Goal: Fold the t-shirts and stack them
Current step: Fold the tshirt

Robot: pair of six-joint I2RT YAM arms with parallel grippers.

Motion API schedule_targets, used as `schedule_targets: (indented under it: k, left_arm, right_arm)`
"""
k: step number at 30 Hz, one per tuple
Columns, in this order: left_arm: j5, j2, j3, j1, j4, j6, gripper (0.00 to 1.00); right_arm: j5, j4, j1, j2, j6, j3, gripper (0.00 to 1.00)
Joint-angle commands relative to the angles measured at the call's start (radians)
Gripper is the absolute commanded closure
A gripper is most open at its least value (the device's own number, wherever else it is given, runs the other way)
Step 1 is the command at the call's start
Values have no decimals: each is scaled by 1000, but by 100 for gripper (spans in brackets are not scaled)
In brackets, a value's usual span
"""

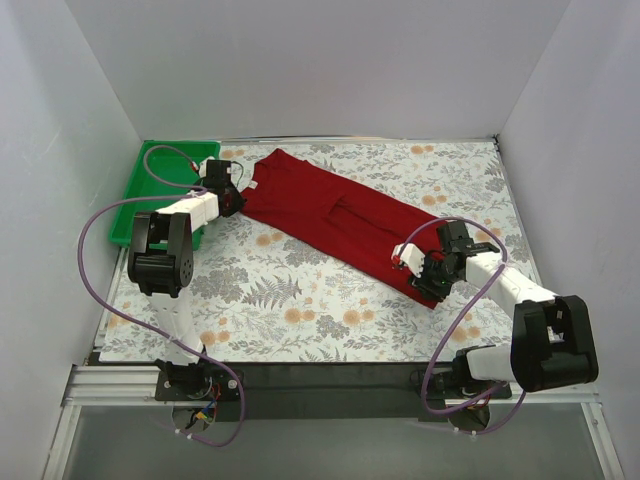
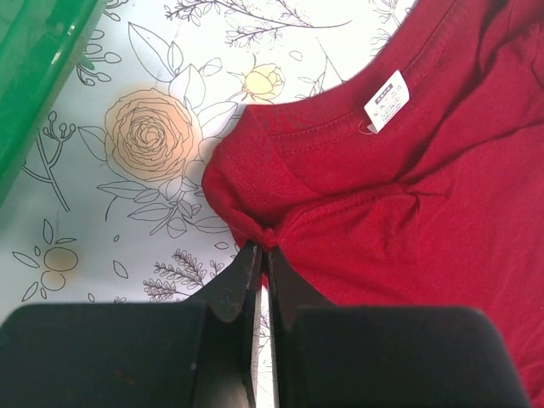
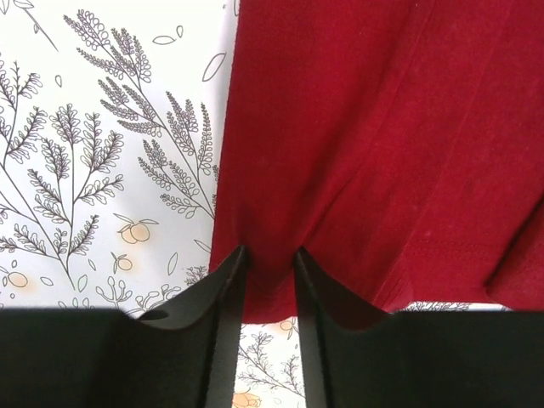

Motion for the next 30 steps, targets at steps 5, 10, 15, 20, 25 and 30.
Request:
schedule_targets:
  k: [5,10,15,20,25,30]
  left_arm:
    - [-4,-8,38,18,3,24,100]
    - [-13,-13,37,31,3,33,100]
    - [-24,-21,32,42,8,35,100]
    - [-35,-28,26,47,16,39,100]
    - [-45,-33,19,58,11,47,100]
    - [-22,-84,-32,74,57,52,100]
  right_arm:
    - [20,1,-16,-40,13,-14,87]
    - [34,-14,-27,-109,2,-30,98]
    - [14,-66,-26,-157,-61,-63,99]
    - [17,-106,-38,-195,-128,-91,99]
    - [-1,-138,-65,-223,-188,-100,99]
    - [-75,-209,-115,-252,-257,-71,99]
